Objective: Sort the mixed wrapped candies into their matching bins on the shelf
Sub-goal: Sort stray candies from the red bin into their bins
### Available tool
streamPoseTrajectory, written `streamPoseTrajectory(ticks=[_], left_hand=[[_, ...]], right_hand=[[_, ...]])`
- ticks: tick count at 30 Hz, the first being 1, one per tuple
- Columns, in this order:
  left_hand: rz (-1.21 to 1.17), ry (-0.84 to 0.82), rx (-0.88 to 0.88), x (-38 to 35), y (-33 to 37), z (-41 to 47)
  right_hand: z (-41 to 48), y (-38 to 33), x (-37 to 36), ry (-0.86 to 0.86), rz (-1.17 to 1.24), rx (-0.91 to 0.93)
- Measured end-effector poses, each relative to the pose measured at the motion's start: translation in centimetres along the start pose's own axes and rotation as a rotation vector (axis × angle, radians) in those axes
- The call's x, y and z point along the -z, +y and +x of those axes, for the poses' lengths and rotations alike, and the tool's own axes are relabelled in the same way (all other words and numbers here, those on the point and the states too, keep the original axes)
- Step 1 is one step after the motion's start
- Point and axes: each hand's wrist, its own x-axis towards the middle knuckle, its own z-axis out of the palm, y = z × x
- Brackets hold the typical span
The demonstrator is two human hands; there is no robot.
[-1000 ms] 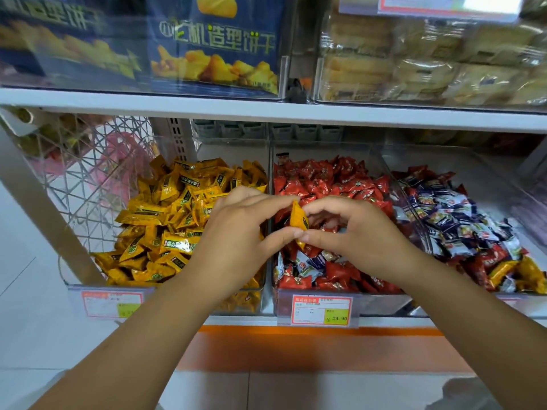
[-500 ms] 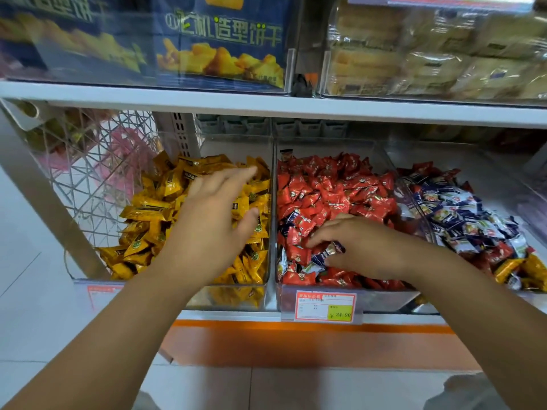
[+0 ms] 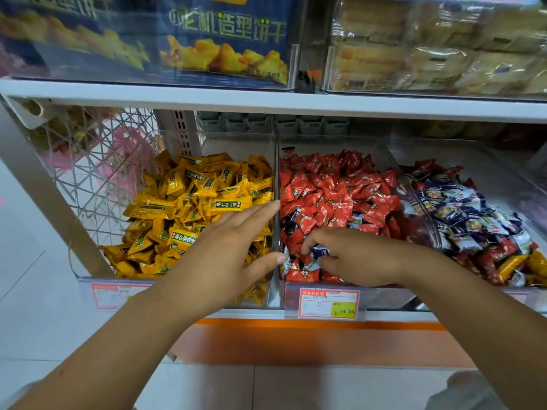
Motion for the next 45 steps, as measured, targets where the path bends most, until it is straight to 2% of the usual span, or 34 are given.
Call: streamPoseTrajectory(ticks=[12, 16, 21, 27, 32, 40, 45], left_hand=[[-0.051, -0.062, 0.069, 0.2, 0.4, -0.2], [-0.096, -0.061, 0.086, 0.1, 0.3, -0.2], [-0.100, -0.070, 0.089, 0.2, 0.3, -0.3], [-0.104, -0.081, 0.103, 0.3, 0.3, -0.3], [-0.098, -0.092, 0.118, 0.5, 0.5, -0.2], [-0.094, -0.102, 0.130, 0.3, 0.2, -0.2], [-0.092, -0.099, 0.126, 0.2, 0.2, -0.1]], right_hand=[[0.3, 0.2, -0.4, 0.020, 0.191, 0.056], [0.5, 0.1, -0.3, -0.064, 0.150, 0.014], [0.8, -0.2, -0.4, -0.025, 0.083, 0.018], [0.4, -0.2, -0.7, 0.106, 0.108, 0.095], [0.3, 0.0, -0.8, 0.035, 0.145, 0.055], [-1.0, 0.3, 1.8, 0.231, 0.144, 0.010], [-0.7, -1.2, 1.2, 0.304, 0.275, 0.090]])
